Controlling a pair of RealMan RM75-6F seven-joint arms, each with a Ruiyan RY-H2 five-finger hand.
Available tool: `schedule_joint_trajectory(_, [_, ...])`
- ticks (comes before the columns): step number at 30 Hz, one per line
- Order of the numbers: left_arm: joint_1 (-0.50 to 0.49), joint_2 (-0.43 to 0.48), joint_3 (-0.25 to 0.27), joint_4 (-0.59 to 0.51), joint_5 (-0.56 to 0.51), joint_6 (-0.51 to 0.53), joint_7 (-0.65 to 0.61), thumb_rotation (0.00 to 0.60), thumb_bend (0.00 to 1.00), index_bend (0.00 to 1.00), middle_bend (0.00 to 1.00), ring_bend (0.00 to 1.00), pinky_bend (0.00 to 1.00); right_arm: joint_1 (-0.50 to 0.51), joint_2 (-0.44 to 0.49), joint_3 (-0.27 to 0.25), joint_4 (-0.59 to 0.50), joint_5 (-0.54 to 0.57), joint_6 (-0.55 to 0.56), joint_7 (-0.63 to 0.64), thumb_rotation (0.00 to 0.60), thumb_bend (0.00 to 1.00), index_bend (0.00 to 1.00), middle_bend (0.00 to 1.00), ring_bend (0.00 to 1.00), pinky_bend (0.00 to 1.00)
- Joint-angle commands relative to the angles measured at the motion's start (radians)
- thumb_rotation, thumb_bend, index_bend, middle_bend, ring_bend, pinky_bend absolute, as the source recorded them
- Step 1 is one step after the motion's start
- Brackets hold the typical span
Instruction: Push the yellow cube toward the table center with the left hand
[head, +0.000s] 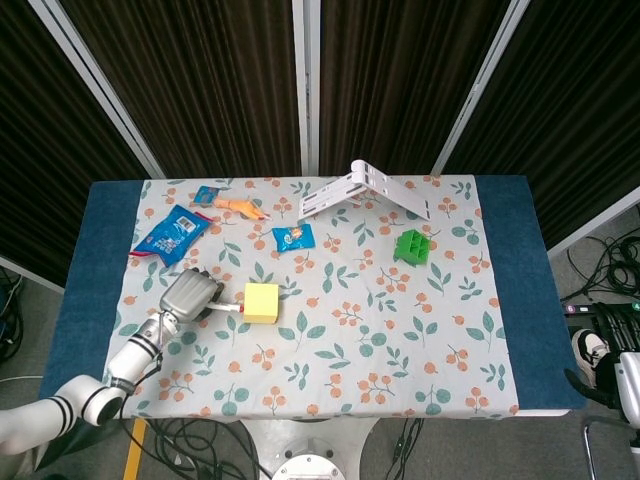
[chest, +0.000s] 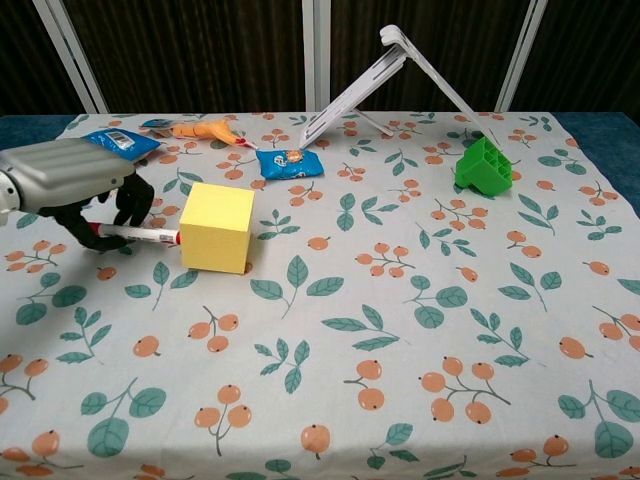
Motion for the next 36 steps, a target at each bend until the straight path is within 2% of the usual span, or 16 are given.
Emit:
schedule_joint_trajectory(1, [-0.006, -0.002, -0.005, -0.011, -0.017, -0.005, 0.020, 0.600, 0.36, 0.70, 0.76, 0.46, 0.48, 0.001, 0.002, -0.003, 0.002, -0.006, -0.003, 0.002, 0.600, 0.09, 0.00, 0.07, 0.00, 0.01])
schedule_joint_trajectory(10, [0.036, 0.043, 0.019, -0.044, -0.064, 0.028, 0.067, 0.600, 0.36, 0.70, 0.76, 0.46, 0.48, 0.025, 0.015, -0.025, 0.013, -0.067, -0.024, -0.013, 0.600, 0.09, 0.00, 0.07, 0.00, 0.01])
schedule_joint_trajectory(16, [0.043, 0.036, 0.029, -0.030, -0.082, 0.023, 0.076, 0.600, 0.36, 0.70, 0.76, 0.46, 0.48, 0.039, 0.024, -0.033, 0.001, -0.087, -0.037, -0.028, 0.600, 0.09, 0.00, 0.08, 0.00, 0.01])
schedule_joint_trajectory(36, [-0.073, -0.062, -0.044, -0.028, -0.153, -0.050, 0.148, 0.600, 0.36, 0.70, 0.77, 0.46, 0.48, 0.057, 0.031, -0.060, 0.008, -0.112, -0.062, -0.036, 0.600, 0.10, 0.00, 0.08, 0.00, 0.01])
